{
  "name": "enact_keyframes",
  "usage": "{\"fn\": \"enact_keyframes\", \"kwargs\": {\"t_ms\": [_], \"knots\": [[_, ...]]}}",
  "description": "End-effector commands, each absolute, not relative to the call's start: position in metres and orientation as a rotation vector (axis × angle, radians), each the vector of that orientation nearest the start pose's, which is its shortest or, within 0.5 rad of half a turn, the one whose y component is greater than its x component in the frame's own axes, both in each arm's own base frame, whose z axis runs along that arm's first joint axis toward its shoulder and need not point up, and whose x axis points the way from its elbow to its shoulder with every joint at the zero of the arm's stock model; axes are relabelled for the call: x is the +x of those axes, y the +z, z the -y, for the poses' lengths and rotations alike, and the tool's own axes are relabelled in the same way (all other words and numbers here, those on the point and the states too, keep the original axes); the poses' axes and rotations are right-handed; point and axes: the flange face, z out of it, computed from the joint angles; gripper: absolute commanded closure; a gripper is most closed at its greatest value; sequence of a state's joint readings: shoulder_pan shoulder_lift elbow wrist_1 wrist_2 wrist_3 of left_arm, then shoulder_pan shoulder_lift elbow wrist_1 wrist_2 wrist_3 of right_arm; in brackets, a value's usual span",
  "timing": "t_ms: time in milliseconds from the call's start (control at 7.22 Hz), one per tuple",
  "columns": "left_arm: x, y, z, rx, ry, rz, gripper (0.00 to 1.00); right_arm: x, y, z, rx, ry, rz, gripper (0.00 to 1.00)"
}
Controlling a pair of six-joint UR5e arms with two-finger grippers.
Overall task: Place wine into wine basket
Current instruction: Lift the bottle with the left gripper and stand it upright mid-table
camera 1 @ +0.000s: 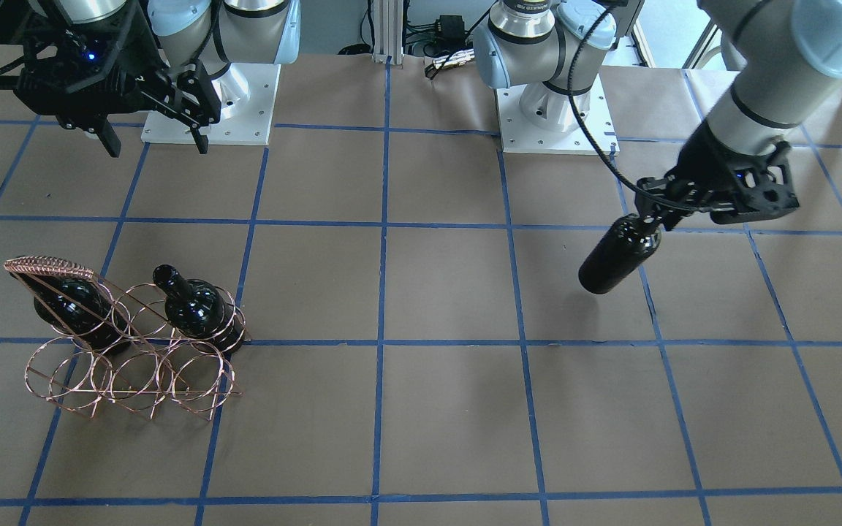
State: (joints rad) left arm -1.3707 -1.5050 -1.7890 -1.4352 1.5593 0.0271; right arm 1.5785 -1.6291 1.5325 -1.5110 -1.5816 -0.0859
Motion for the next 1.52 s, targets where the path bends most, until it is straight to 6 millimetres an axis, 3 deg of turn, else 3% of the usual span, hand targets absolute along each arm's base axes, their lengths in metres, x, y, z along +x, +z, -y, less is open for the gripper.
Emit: {"fn": "enact_keyframes", "kwargs": {"t_ms": [0,138,415,1108,1246,1385], "knots": [[-0.183,0.417,0.408,-0.254,0.071,-3.137,1.00,0.136,0.529,0.468,-0.147,-0.057,-3.151,0.00],[-0.215,0.410,0.393,-0.291,0.084,-3.124,1.00,0.136,0.529,0.468,-0.147,-0.057,-3.151,0.00],[-0.229,0.398,0.385,-0.293,0.158,-3.154,1.00,0.135,0.529,0.468,-0.145,-0.057,-3.151,0.00],[-0.230,0.393,0.387,-0.227,0.154,-3.155,1.00,0.135,0.529,0.468,-0.145,-0.057,-3.153,0.00],[-0.231,0.395,0.388,-0.232,0.150,-3.161,0.93,0.135,0.529,0.468,-0.145,-0.057,-3.155,0.00],[-0.231,0.397,0.389,-0.235,0.145,-3.166,0.56,0.136,0.529,0.468,-0.147,-0.057,-3.153,0.00]]}}
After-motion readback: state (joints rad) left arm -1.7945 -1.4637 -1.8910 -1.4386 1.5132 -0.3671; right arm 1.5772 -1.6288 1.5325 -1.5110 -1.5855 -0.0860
